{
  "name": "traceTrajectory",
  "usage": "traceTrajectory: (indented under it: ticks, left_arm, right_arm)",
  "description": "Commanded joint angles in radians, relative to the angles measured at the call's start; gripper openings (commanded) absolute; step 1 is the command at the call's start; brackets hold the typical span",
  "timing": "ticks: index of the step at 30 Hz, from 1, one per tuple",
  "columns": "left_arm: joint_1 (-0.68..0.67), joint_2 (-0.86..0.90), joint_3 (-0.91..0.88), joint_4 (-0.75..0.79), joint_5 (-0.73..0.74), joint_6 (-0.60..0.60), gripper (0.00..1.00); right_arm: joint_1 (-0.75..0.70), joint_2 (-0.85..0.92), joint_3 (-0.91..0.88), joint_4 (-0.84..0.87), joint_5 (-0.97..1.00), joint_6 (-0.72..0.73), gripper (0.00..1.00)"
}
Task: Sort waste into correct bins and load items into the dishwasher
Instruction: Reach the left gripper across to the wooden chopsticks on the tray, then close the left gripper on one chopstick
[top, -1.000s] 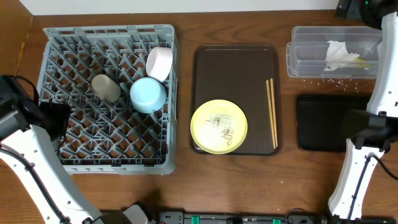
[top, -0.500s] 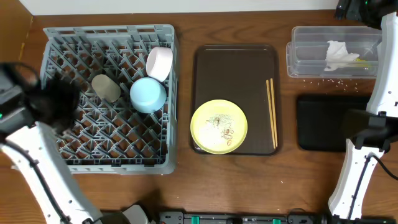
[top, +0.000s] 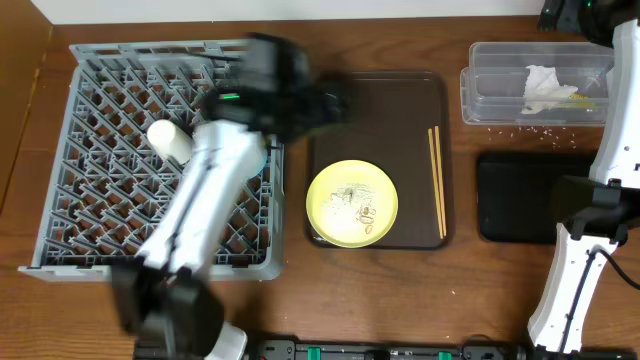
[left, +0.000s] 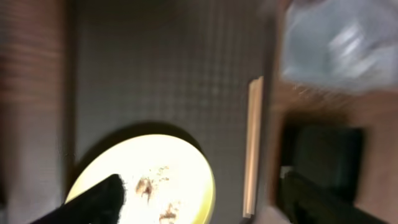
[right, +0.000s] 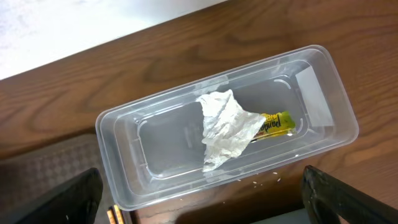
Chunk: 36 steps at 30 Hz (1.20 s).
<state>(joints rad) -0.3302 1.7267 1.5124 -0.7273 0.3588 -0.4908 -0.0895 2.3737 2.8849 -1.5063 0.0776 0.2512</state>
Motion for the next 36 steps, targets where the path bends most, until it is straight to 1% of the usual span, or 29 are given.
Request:
traceTrajectory:
  ticks: [1,5,9,12,17,20,26,33,36]
  left_arm:
    - [-0.103,0.098,-0.005,0.050,-0.188,0.055,0.78]
    - [-0.203,0.163,-0.005,0.143,-0.359,0.073,0.67]
    - [-0.291,0.179,-0.005,0.253,-0.530,0.131,0.61]
    - [-0.348,0.190,-0.005,0.324,-0.613,0.139,0.57]
    - [-0.419,0.247,-0.005,0.407,-0.614,0.139,0.57]
    - [-0.460,0.320,-0.005,0.462,-0.615,0.139,0.57]
    - [-0.490,0.411,-0.005,0.557,-0.615,0.139,0.57]
    - [-0.491,0.470,-0.005,0.573,-0.615,0.139,0.56]
    - [-0.491,0.477,-0.005,0.572,-0.614,0.139,0.54]
  right_arm:
    - [-0.001,-0.023,0.010,-0.002,0.008,-0.005,0.99]
    - [-0.001,-0.023,0.010,-0.002,0.008,-0.005,0.99]
    - [-0.001,-0.023,0.010,-0.002,0.008,-0.005,0.99]
    - [-0.001,-0.023,0.010,-0.002,0.008,-0.005,0.99]
    - [-0.001,-0.023,0.010,-0.002,0.008,-0.005,0.99]
    - [-0.001,-0.023,0.010,-0.002,0.008,-0.005,0.99]
    - [-0.001,-0.023,0.010,-0.002,0.008,-0.005,0.99]
    - [-0.001,-0.023,0.010,-0.002,0.008,-0.005,0.99]
    - [-0.001,-0.023,0.010,-0.002,0.008,-0.005,0.99]
